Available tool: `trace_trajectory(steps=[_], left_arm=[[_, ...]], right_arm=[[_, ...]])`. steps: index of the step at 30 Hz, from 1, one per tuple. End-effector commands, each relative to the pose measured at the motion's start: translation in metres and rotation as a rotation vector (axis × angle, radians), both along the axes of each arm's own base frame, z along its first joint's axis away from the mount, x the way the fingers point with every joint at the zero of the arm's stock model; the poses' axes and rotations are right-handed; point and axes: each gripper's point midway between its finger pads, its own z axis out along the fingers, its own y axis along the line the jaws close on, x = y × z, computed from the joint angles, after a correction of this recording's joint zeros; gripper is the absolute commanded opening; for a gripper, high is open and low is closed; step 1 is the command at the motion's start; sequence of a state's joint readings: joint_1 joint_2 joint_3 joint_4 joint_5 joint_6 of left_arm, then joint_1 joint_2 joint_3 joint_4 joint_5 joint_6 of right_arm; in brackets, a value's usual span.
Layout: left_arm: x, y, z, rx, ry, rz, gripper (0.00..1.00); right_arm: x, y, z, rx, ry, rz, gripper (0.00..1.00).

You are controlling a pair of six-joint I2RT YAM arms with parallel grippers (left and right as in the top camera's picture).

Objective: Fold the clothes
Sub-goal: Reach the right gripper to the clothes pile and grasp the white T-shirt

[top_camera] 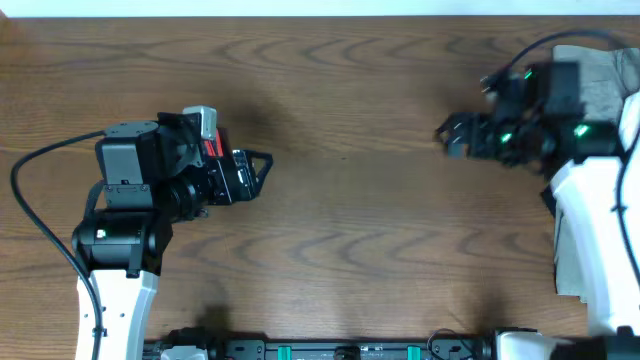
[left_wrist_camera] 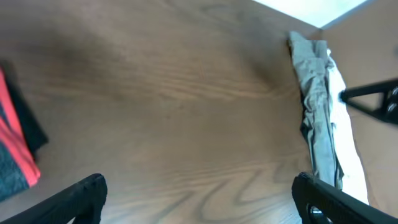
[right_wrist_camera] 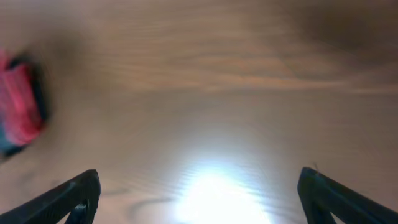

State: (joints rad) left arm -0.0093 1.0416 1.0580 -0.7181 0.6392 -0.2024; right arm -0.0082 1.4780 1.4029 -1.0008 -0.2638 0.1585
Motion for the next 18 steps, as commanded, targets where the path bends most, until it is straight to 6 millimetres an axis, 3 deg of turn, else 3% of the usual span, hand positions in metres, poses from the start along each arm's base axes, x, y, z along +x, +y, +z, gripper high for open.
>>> trace_trajectory(steps=[1, 5, 9, 13, 18], left_arm=[[0.002, 0.014, -0.002, 0.069, 0.007, 0.058, 0.95], [-0.009, 0.025, -0.017, 0.122, 0.094, 0.108, 0.95], [-0.024, 0.034, -0.032, 0.172, 0.185, 0.138, 0.95], [-0.038, 0.047, -0.046, 0.243, 0.265, 0.178, 0.95], [-0.041, 0.052, -0.052, 0.269, 0.294, 0.188, 0.96]], right_arm=[[0.023, -0.072, 0.022, -0.201, -0.005, -0.224, 0.99], [0.041, -0.128, 0.031, -0.209, 0.048, -0.366, 0.99], [0.049, -0.188, 0.014, -0.174, 0.125, -0.542, 0.98], [0.051, -0.223, -0.011, -0.116, 0.17, -0.616, 0.99], [0.055, -0.254, -0.037, -0.136, 0.19, -0.655, 0.97]])
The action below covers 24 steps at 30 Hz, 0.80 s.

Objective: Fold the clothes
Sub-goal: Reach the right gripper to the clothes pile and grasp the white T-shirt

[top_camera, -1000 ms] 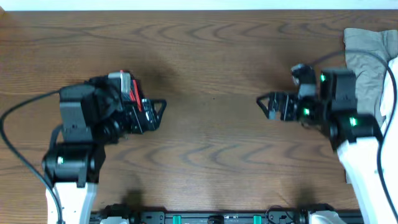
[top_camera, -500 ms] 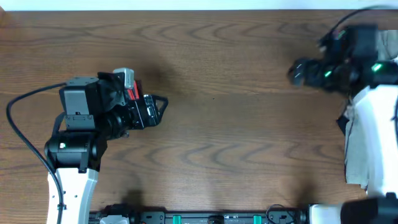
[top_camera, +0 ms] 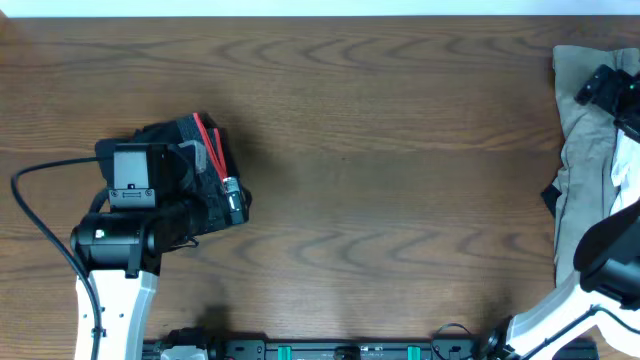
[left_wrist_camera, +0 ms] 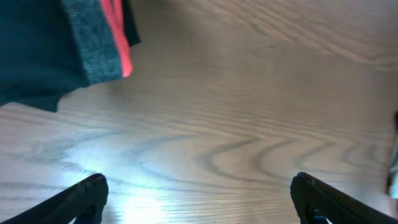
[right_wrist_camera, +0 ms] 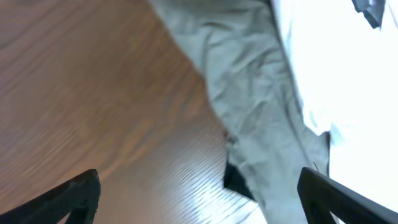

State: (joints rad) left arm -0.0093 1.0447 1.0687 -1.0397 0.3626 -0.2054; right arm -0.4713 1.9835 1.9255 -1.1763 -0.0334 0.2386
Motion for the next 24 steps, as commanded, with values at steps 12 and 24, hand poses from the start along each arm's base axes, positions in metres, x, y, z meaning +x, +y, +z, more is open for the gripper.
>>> trace_trajectory(steps=[12, 24], left_arm=[[0.006, 0.02, 0.002, 0.108, -0.016, 0.044, 0.96], [0.008, 0.02, 0.0, 0.107, -0.01, 0.044, 0.96]], right_arm=[[-0.001, -0.101, -0.071, -0.022, 0.008, -0.237, 0.78], [-0.005, -0.112, -0.112, 0.053, 0.034, -0.26, 0.72]])
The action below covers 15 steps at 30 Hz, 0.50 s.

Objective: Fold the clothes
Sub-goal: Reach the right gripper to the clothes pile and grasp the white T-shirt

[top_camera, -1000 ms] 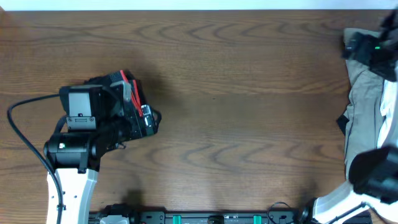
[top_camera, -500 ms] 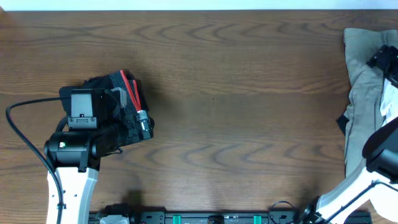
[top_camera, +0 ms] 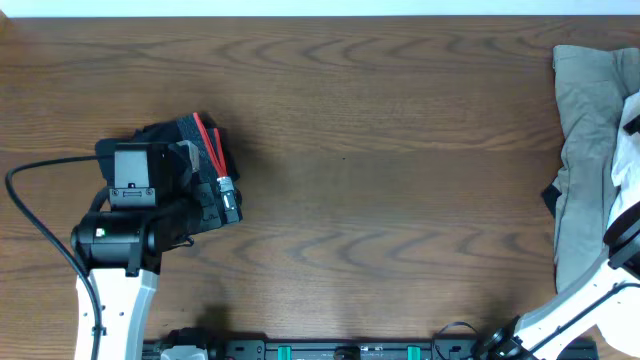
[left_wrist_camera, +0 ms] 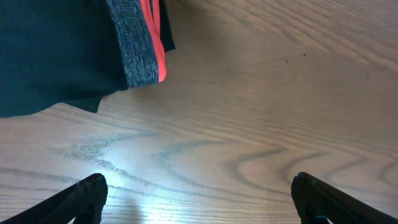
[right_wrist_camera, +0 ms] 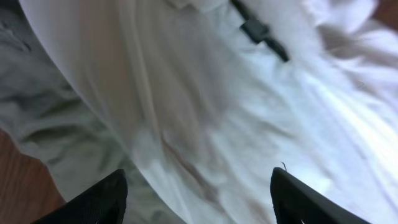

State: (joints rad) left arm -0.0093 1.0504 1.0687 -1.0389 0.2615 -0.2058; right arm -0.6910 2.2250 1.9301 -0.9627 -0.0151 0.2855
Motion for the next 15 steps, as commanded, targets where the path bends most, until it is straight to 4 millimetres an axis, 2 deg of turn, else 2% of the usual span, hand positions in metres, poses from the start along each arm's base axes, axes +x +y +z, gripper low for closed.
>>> trace_trajectory(steps=[1, 2, 3, 5, 8, 10, 12, 15], left_arm=[[0.005, 0.003, 0.004, 0.017, -0.011, -0.002, 0.96], [0.005, 0.003, 0.004, 0.017, -0.008, -0.002, 0.96], [0.005, 0.003, 0.003, 0.017, -0.007, -0.002, 0.96], [0.005, 0.003, 0.003, 0.017, -0.004, -0.002, 0.96], [0.004, 0.003, 0.002, 0.017, 0.0, -0.002, 0.96], [0.004, 0.003, 0.002, 0.017, 0.002, -0.003, 0.96], [0.004, 0.003, 0.002, 0.017, 0.0, -0.002, 0.96], [0.005, 0.003, 0.002, 0.017, -0.001, -0.002, 0.96]], right_arm=[[0.01, 0.012, -0.027, 0.06, 0.017, 0.015, 0.72], [0.012, 0.016, -0.033, 0.078, 0.019, 0.022, 0.7], [0.013, 0.02, -0.039, 0.101, 0.021, 0.03, 0.62], [0.014, 0.025, -0.044, 0.123, 0.023, 0.038, 0.34], [0.018, 0.028, -0.033, 0.129, -0.009, 0.046, 0.08], [0.024, 0.032, -0.015, 0.135, -0.059, 0.059, 0.02], [0.03, 0.035, 0.009, 0.13, -0.121, 0.073, 0.01], [0.037, 0.044, 0.055, 0.11, -0.219, 0.105, 0.01]])
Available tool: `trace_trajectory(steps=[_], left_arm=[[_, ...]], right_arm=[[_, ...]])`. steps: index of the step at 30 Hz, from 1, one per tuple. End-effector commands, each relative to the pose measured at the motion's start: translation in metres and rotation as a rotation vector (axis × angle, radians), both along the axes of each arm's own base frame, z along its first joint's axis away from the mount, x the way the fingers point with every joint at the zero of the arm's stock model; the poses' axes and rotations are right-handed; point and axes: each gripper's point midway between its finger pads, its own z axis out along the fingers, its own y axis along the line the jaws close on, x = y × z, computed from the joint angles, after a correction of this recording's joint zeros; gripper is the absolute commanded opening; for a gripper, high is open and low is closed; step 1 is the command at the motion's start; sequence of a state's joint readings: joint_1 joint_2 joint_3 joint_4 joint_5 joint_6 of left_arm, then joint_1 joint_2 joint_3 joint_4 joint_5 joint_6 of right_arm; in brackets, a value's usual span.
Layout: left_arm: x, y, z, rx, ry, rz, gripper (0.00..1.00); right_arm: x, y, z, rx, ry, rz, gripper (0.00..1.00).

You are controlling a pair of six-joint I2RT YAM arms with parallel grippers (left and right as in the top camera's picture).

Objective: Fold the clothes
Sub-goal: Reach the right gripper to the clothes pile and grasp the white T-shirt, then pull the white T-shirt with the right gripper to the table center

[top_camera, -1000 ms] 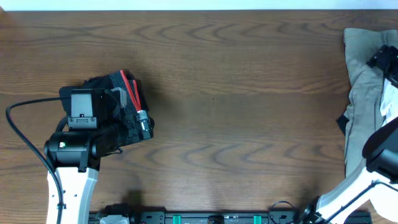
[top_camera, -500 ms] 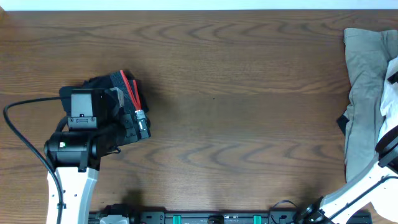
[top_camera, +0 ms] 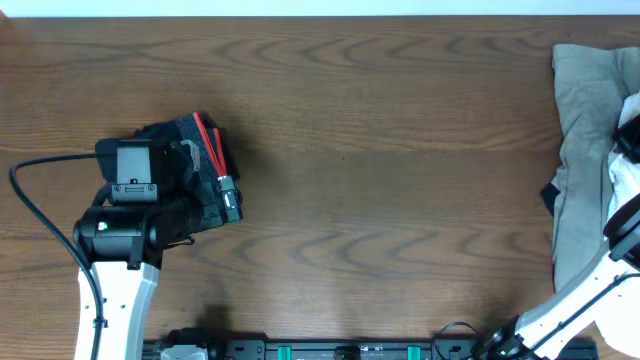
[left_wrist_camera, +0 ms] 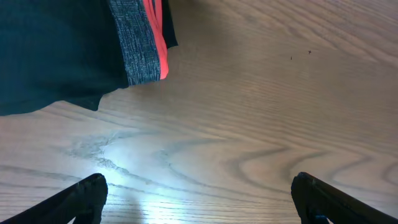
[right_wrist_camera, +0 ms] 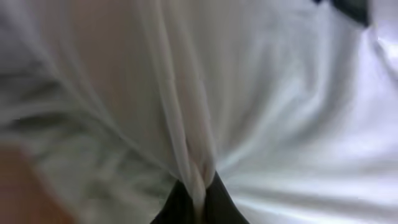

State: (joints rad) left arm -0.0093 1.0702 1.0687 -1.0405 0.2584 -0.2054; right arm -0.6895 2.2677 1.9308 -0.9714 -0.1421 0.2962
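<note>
A pile of clothes lies at the table's right edge: a grey-green garment [top_camera: 577, 110] with a white garment [right_wrist_camera: 261, 112] on it. My right gripper [right_wrist_camera: 198, 194] is shut on a pinched fold of the white garment, which fills the right wrist view. A folded black garment with a red and grey band [top_camera: 200, 140] [left_wrist_camera: 140, 43] rests at the left. My left gripper [left_wrist_camera: 198, 199] stands open over bare wood just beside it, fingers [left_wrist_camera: 81, 196] wide apart.
The brown wooden table [top_camera: 380, 170] stretches between the two arms. The left arm's base and cable [top_camera: 40, 240] stand at the front left. The right arm [top_camera: 610, 260] rises along the right edge over the pile.
My right gripper was open just above the white garment and is now shut on a bunched fold of it. The left arm and the folded black garment have barely moved.
Both grippers stood open over the table's middle, the folded black garment under the left arm. Then the left arm had drawn back beside it, and the right was over the pile at the right edge. It came down over the white garment and now grips it.
</note>
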Motion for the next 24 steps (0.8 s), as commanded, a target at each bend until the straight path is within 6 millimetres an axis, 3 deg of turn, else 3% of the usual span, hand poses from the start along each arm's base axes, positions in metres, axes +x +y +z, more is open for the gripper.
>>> trace_trajectory(steps=[1, 6, 11, 16, 18, 24], left_arm=[[0.003, 0.002, 0.007, 0.014, -0.022, -0.004, 0.96], [0.003, 0.002, 0.007, 0.014, -0.021, -0.004, 0.96], [0.003, 0.002, 0.007, 0.014, -0.022, -0.004, 0.96], [0.004, 0.005, 0.007, 0.032, -0.022, 0.001, 0.96], [0.004, 0.008, 0.006, 0.046, -0.023, 0.007, 0.96], [0.005, 0.008, 0.007, 0.046, -0.029, 0.008, 0.96]], right_arm=[[0.027, 0.029, 0.091, -0.021, -0.215, 0.077, 0.01], [0.029, 0.067, 0.143, -0.033, -0.289, 0.146, 0.01], [0.04, 0.126, 0.163, 0.006, -0.314, 0.265, 0.01], [0.062, 0.221, 0.165, 0.089, -0.331, 0.506, 0.01], [0.066, 0.269, 0.164, 0.093, -0.324, 0.634, 0.01], [0.057, 0.404, 0.152, 0.071, -0.278, 0.96, 0.01]])
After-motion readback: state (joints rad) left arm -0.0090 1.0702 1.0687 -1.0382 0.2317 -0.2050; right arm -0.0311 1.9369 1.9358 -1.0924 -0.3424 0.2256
